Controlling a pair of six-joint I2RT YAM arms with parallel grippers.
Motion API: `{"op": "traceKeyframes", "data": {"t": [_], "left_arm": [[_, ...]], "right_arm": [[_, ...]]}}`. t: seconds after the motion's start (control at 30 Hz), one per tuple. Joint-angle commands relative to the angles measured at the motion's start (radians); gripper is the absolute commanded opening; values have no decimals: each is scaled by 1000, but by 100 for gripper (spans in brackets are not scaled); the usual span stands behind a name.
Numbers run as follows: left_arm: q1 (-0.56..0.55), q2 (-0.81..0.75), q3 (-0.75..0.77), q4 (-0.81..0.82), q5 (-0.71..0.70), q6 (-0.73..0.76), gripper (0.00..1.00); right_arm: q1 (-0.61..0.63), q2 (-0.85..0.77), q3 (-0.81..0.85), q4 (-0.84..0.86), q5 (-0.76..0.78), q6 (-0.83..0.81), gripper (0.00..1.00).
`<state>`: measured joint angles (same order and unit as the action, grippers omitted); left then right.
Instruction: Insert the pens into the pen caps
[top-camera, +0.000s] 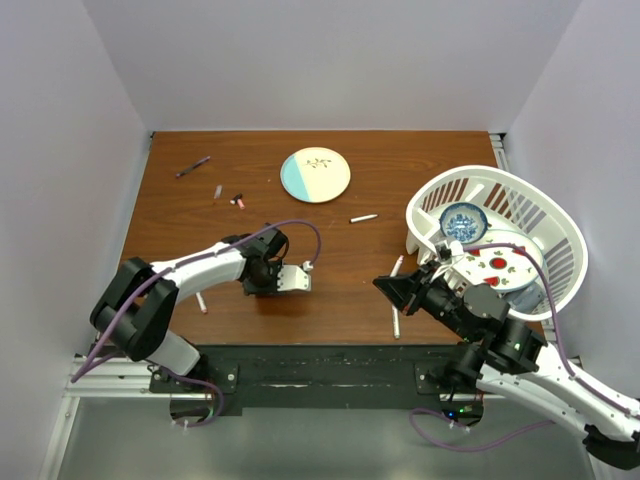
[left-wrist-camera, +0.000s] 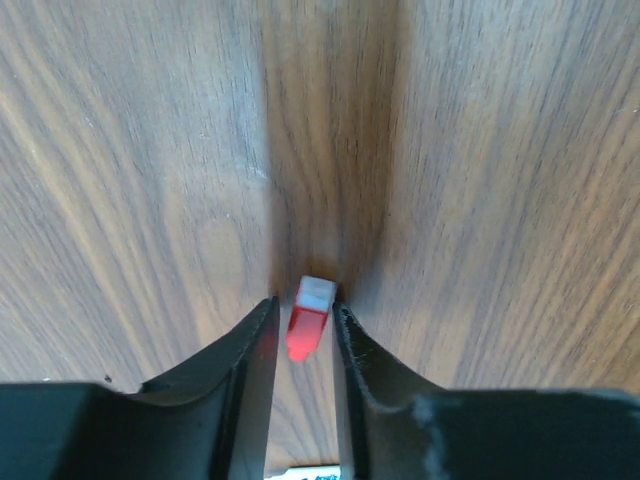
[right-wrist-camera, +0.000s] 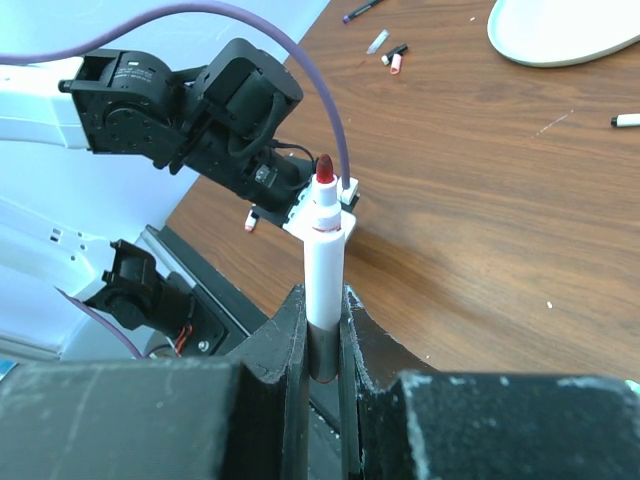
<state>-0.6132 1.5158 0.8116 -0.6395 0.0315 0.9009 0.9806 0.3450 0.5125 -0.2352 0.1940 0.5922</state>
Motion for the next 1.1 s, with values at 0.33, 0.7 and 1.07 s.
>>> {"op": "traceKeyframes", "data": {"t": [0.33, 0.7, 1.07], "left_arm": [[-68, -20, 55, 0, 174, -209, 0], [-123, -409, 77, 355, 317, -567, 0], [-117, -451, 12, 895, 609, -1390, 0]], "right_arm": [[0, -12, 46, -3, 25, -12, 0], [0, 3, -20, 49, -70, 14, 0], [0, 116, -37, 219, -376, -92, 0]]}}
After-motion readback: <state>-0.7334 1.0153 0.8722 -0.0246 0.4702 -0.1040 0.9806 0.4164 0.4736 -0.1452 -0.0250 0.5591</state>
